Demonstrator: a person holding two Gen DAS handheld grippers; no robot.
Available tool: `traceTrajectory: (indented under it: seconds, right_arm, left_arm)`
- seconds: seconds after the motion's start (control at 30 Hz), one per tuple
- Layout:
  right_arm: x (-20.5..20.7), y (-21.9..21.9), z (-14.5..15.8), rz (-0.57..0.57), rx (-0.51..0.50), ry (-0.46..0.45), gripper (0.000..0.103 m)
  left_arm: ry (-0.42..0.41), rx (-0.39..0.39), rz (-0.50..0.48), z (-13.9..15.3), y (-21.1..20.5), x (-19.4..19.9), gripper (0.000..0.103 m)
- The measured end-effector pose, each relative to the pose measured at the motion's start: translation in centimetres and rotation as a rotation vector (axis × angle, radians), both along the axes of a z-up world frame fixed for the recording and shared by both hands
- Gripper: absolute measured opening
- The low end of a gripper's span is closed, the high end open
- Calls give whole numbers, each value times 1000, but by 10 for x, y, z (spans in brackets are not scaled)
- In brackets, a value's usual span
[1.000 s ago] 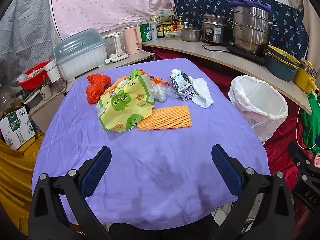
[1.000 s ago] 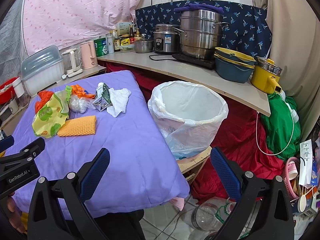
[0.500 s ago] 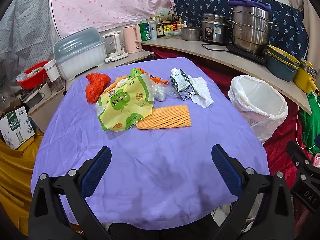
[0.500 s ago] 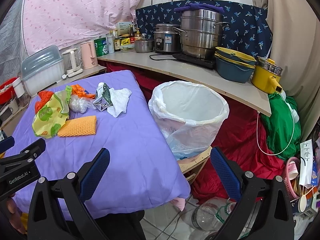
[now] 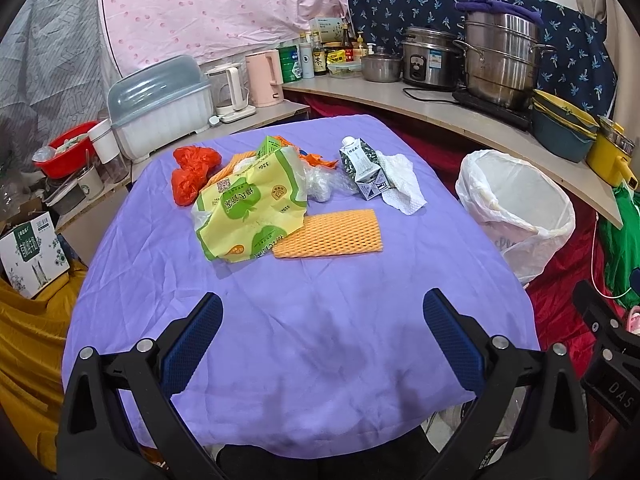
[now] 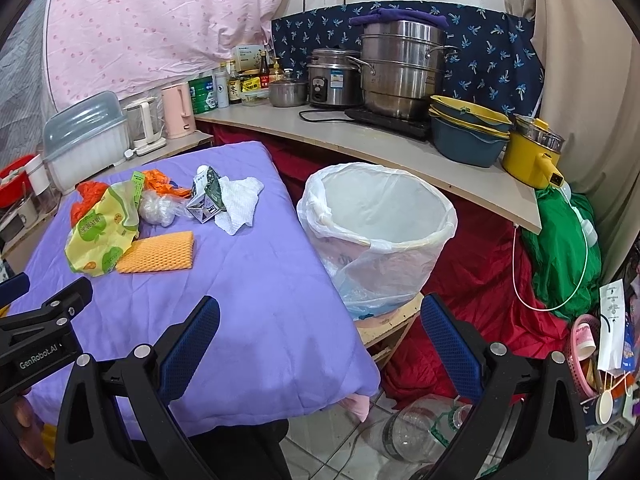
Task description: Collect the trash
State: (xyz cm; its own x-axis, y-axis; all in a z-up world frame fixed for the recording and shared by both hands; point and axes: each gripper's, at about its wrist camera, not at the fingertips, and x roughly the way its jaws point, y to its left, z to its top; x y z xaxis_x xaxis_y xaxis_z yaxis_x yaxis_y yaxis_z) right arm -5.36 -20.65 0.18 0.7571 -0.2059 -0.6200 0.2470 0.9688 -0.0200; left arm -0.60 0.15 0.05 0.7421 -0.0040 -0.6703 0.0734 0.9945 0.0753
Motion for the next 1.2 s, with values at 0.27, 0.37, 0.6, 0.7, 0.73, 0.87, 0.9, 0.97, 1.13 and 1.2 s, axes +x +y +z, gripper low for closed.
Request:
traceTrajectory:
  seconds: [0.27,0.37,0.6,0.7,0.73,0.87,0.9,0.97,1.13,1.2]
  right_arm:
    - [-2,-3,-3,1,4,3,96]
    - [-2,-3,-3,2,4,2,96]
    - [-2,-2,-4,1,5,3,96]
    - [-2,-2,-3,2,3,3,96]
    - [-2,-3,-3,2,4,3,96]
    - [-2,-3,-3,1,4,2,96]
    - [-2,-3,-4,1,5,3,96]
    - [-2,-2,-4,1,5,4,96]
    - [-1,-2,-4,-1,5,4,96]
    - [-1,-2,-4,-1,5,4,96]
  left_arm:
    - [5,-1,-1,-1,-2,-1,96]
    - [6,1,1,-1,-2,-1,96]
    - [6,0,0,-1,-2,0,96]
    - [7,0,0,-1,-2,0,96]
    - [8,0,0,-2,-2,-1,96]
    - [6,-2,-2,-2,-2,0,96]
    - [5,-2,-2,-2,-2,0,96]
    - [4,-5,-3,-1,-2,0,96]
    - [4,-13,-6,-1,-3,1,96]
    - [5,-16,-6,-1,-3,2,96]
